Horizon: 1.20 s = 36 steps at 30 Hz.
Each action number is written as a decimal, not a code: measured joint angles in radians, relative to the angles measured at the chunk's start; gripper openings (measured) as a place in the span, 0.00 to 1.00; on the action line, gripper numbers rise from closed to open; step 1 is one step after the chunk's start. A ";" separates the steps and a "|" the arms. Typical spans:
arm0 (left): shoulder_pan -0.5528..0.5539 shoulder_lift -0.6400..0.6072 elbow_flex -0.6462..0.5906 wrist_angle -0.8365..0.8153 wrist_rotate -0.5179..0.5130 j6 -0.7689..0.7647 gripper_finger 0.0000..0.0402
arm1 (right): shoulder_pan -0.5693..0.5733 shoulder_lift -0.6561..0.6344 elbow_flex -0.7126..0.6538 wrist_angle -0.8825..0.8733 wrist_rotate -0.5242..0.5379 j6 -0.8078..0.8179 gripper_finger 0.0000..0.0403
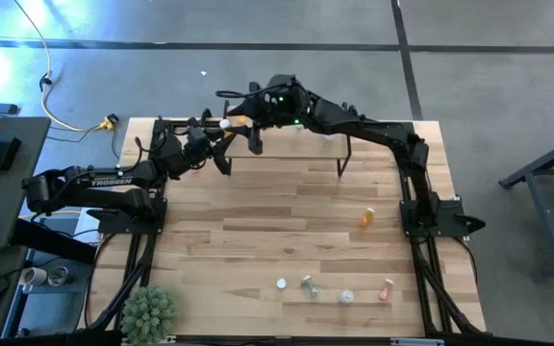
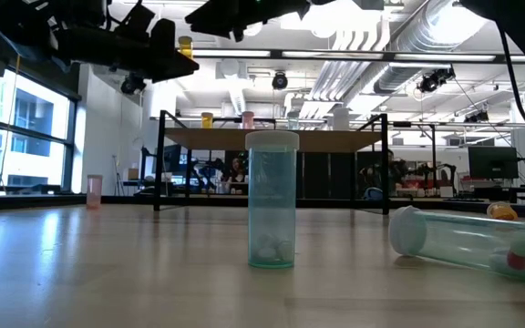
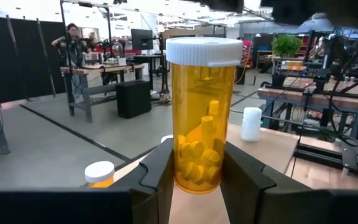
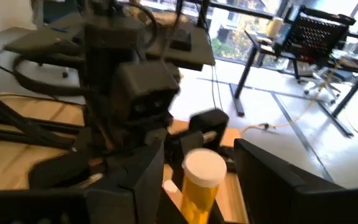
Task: Pick and place medicine bottles onto shelf by color
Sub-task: Put the bottom orange pill bottle on the shelf aligned with the orange pill bottle
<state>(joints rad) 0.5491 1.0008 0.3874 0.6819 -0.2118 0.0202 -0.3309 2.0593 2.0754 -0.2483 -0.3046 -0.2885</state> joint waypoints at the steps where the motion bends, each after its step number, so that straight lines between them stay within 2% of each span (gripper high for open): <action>1: 0.000 0.000 0.000 0.002 0.002 0.004 0.24 | 0.000 0.006 0.000 0.004 0.015 0.000 0.46; 29: 0.000 0.001 0.000 -0.026 0.029 0.010 0.24 | 0.013 0.061 -0.013 0.039 0.009 0.053 0.46; 36: 0.000 0.001 0.000 -0.033 0.029 0.010 0.24 | 0.013 0.060 -0.013 0.035 0.010 0.054 0.39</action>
<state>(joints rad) 0.5491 1.0016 0.3878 0.6492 -0.1829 0.0303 -0.3183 2.1197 2.0628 -0.2131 -0.2948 -0.2348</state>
